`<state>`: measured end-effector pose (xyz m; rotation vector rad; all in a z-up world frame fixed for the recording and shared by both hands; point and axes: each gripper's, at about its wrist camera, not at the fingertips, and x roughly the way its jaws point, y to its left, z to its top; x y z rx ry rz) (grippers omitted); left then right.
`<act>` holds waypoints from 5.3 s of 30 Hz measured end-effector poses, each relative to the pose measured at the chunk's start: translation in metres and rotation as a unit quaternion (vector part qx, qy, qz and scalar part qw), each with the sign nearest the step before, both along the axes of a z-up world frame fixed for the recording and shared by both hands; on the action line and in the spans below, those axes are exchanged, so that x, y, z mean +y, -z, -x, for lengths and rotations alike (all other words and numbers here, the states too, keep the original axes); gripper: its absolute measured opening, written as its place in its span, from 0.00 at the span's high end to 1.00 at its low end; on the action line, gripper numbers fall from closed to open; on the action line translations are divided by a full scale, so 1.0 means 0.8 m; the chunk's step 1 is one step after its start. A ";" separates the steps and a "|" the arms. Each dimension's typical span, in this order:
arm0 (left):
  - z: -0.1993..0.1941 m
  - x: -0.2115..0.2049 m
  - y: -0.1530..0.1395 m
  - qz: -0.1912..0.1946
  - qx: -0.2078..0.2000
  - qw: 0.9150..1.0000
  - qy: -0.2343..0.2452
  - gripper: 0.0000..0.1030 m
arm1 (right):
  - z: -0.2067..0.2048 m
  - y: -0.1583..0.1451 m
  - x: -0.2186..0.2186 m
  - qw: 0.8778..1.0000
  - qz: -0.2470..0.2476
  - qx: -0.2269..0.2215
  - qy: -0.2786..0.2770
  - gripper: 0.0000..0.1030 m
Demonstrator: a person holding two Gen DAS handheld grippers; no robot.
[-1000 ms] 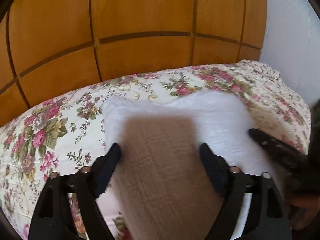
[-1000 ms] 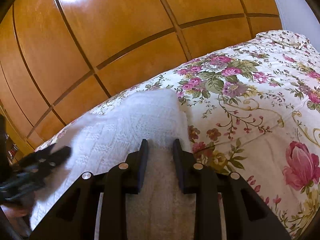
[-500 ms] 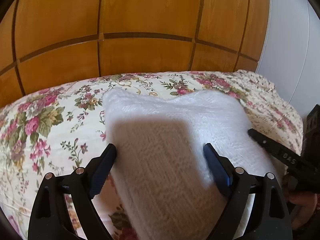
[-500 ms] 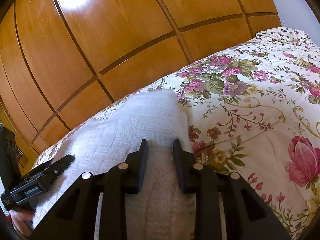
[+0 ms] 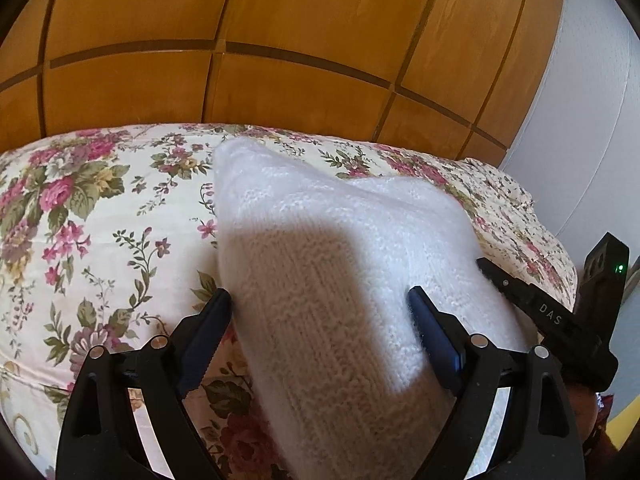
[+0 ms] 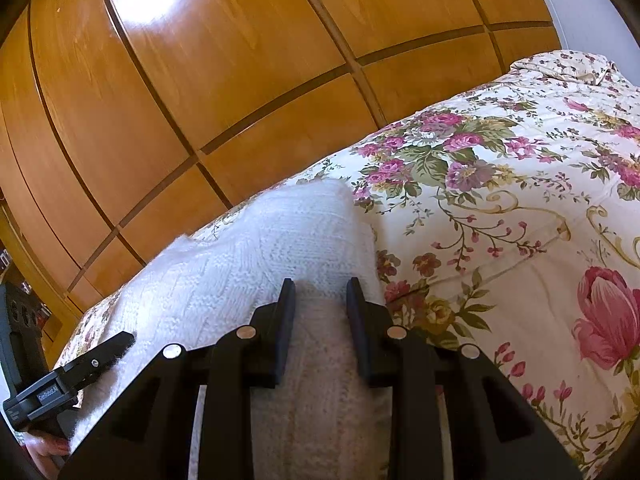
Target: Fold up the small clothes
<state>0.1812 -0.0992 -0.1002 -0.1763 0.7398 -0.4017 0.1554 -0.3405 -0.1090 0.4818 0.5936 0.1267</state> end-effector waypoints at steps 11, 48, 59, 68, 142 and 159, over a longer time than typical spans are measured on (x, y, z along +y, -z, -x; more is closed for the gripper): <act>0.013 0.010 -0.002 0.024 0.006 1.000 0.001 0.14 | 0.005 -0.003 -0.003 1.000 0.003 0.005 0.000 0.72; 0.031 0.069 0.020 0.173 0.085 0.981 0.038 0.10 | 0.029 0.006 -0.053 0.978 -0.169 0.113 -0.046 0.23; 0.020 0.055 0.028 0.202 0.123 0.967 0.089 0.10 | 0.001 0.009 -0.036 0.972 -0.176 0.136 -0.077 0.22; 0.015 0.009 0.030 0.133 0.123 0.976 0.123 0.11 | -0.018 0.015 -0.032 0.969 -0.185 0.142 -0.084 0.43; -0.109 0.057 0.016 -0.024 -0.023 0.999 -0.010 0.19 | -0.134 0.013 0.027 0.996 0.007 0.072 0.052 0.31; -0.043 0.075 0.000 -0.035 -0.069 0.994 -0.076 0.07 | -0.082 -0.001 0.034 0.997 0.003 0.033 0.071 0.18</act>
